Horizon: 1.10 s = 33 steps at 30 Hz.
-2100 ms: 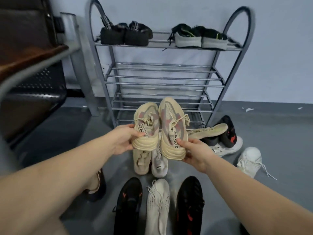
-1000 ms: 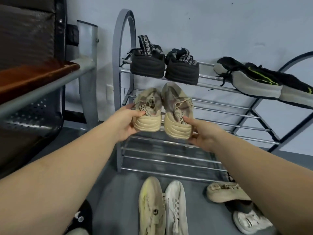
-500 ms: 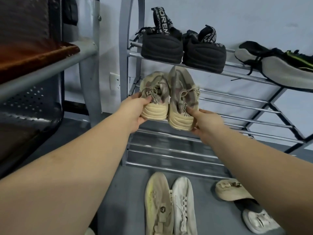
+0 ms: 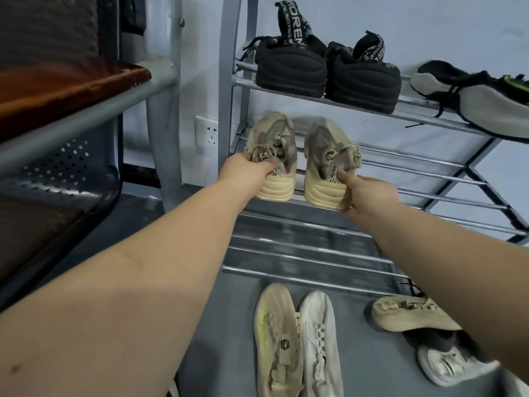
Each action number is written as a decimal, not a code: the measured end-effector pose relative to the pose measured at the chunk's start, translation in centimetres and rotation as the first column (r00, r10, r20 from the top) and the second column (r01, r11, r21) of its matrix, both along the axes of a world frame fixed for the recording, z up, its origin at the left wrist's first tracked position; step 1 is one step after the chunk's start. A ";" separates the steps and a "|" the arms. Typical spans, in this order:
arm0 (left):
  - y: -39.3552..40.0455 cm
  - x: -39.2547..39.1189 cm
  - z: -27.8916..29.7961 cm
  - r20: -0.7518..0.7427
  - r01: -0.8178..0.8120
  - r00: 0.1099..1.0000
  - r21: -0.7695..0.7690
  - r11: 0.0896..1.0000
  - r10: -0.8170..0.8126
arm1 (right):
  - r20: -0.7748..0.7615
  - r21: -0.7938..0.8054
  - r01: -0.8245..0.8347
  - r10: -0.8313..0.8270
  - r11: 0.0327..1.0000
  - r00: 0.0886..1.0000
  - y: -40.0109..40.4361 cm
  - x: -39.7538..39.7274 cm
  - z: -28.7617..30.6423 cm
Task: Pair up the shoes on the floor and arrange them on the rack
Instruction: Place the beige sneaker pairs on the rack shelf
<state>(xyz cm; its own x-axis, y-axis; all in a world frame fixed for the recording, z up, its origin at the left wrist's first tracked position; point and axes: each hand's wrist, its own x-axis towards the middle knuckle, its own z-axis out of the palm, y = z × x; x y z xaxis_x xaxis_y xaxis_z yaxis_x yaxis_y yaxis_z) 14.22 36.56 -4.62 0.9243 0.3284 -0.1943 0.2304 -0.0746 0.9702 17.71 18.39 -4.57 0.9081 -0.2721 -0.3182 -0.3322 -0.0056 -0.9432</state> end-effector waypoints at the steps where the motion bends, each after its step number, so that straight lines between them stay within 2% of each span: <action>1: 0.0 -0.2 0.1 -0.007 0.035 0.999 0.027 0.999 -0.035 | 0.001 -0.007 -0.046 0.046 0.999 0.999 0.2 0.1 0.4; 4: 0.3 -0.9 0.4 -0.010 0.149 0.989 0.097 0.984 -0.148 | -0.003 0.007 -0.127 0.127 0.992 0.992 1.0 0.4 1.0; 6: 0.5 -1.0 0.4 -0.020 0.207 0.978 0.157 0.966 -0.207 | -0.012 -0.061 -0.161 0.160 0.985 0.987 1.1 0.4 1.2; 8: 0.6 -1.1 0.5 -0.021 0.224 0.974 0.199 0.954 -0.224 | -0.026 -0.298 -0.213 0.216 0.931 0.976 0.7 0.5 1.1; 10: 0.4 -1.1 0.4 -0.013 0.223 0.974 0.225 0.948 -0.226 | -0.052 -0.569 -0.250 0.269 0.783 0.962 0.2 0.1 1.3; 12: 0.3 -1.2 0.5 0.008 0.189 0.980 0.253 0.949 -0.197 | -0.044 -0.666 -0.277 0.335 0.692 0.941 -0.2 -0.5 1.3; 14: 0.2 -1.2 0.5 0.030 0.128 0.989 0.276 0.953 -0.142 | -0.020 -0.697 -0.317 0.424 0.643 0.905 -0.4 -1.1 0.9; 16: 0.3 -1.1 0.4 0.041 0.105 0.992 0.272 0.957 -0.121 | 0.017 -0.697 -0.334 0.480 0.635 0.877 -0.5 -1.8 0.2; 20: 0.3 -0.9 0.1 0.054 0.111 0.990 0.255 0.960 -0.129 | 0.090 -0.692 -0.285 0.471 0.663 0.878 -0.4 -2.3 -0.8; 23: 0.4 -0.5 0.1 0.061 0.116 0.988 0.286 0.951 -0.139 | 0.060 -0.690 -0.306 0.474 0.656 0.879 -0.3 -1.9 -0.4; 30: -0.1 -0.4 0.1 0.056 0.106 0.989 0.354 0.929 -0.134 | -0.139 -0.773 -0.393 0.471 0.498 0.871 -0.3 -0.7 0.7; 33: -0.6 -1.2 0.3 0.040 0.065 0.993 0.570 0.819 -0.107 | -0.167 -0.855 -0.377 0.499 0.356 0.850 -0.8 -2.2 1.1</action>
<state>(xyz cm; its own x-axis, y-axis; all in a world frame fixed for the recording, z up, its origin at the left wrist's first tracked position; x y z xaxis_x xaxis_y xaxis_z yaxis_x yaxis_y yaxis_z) 12.97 35.95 -4.36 0.9580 0.2795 0.0648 0.1330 -0.6325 0.7631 15.50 17.55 -3.47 0.9917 0.1049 -0.0749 0.0661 -0.9128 -0.4031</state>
